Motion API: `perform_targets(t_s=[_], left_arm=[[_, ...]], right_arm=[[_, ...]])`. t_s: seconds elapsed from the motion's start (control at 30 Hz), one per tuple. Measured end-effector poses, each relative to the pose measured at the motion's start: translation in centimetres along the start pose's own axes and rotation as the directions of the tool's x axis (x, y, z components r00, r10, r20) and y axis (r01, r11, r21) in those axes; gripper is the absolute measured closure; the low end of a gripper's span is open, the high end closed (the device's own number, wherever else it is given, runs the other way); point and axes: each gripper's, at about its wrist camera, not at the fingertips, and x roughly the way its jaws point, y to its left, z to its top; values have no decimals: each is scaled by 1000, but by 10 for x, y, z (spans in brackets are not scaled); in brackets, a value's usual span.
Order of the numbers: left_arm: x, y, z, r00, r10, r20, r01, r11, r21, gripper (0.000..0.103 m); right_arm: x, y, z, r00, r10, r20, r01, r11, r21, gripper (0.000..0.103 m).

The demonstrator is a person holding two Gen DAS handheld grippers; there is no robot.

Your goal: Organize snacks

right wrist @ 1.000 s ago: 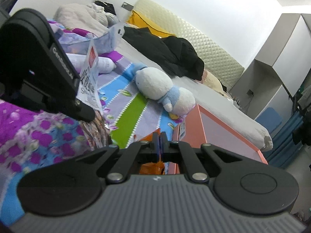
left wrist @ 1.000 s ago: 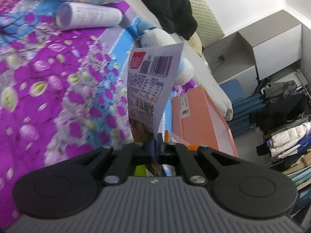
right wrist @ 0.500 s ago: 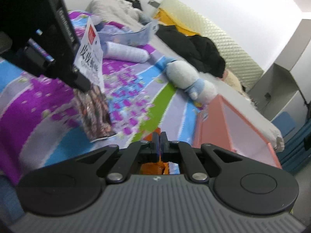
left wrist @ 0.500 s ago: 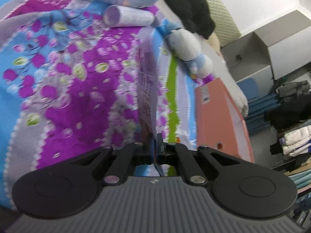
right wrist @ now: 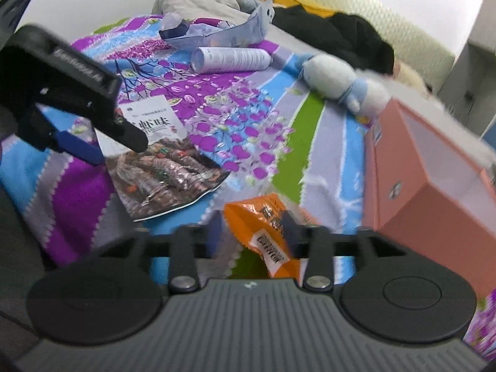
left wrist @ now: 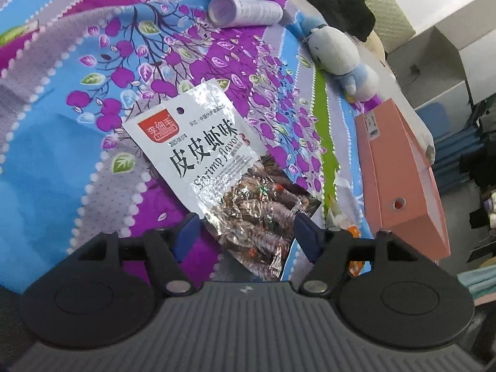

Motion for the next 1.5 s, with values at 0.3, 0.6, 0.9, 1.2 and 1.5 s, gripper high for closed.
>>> perform_targets(t_s=[0.3, 0.6, 0.9, 1.2, 1.5], left_arm=[[-7, -29, 3, 996, 68, 58, -77, 982, 171, 15], [32, -54, 9, 994, 112, 8, -106, 914, 391, 9], [60, -72, 4, 990, 141, -30, -99, 814, 572, 4], [74, -70, 2, 983, 178, -33, -122, 787, 604, 4], [88, -67, 1, 976, 217, 1, -172, 773, 611, 3]], right_arm=[[0, -32, -3, 1000, 30, 6, -30, 971, 237, 28], [26, -68, -7, 991, 133, -18, -105, 852, 513, 17], [32, -93, -3, 977, 215, 1, -159, 717, 679, 17], [54, -98, -14, 980, 181, -86, -63, 685, 726, 15], [68, -88, 2, 979, 151, -138, -41, 807, 589, 16]])
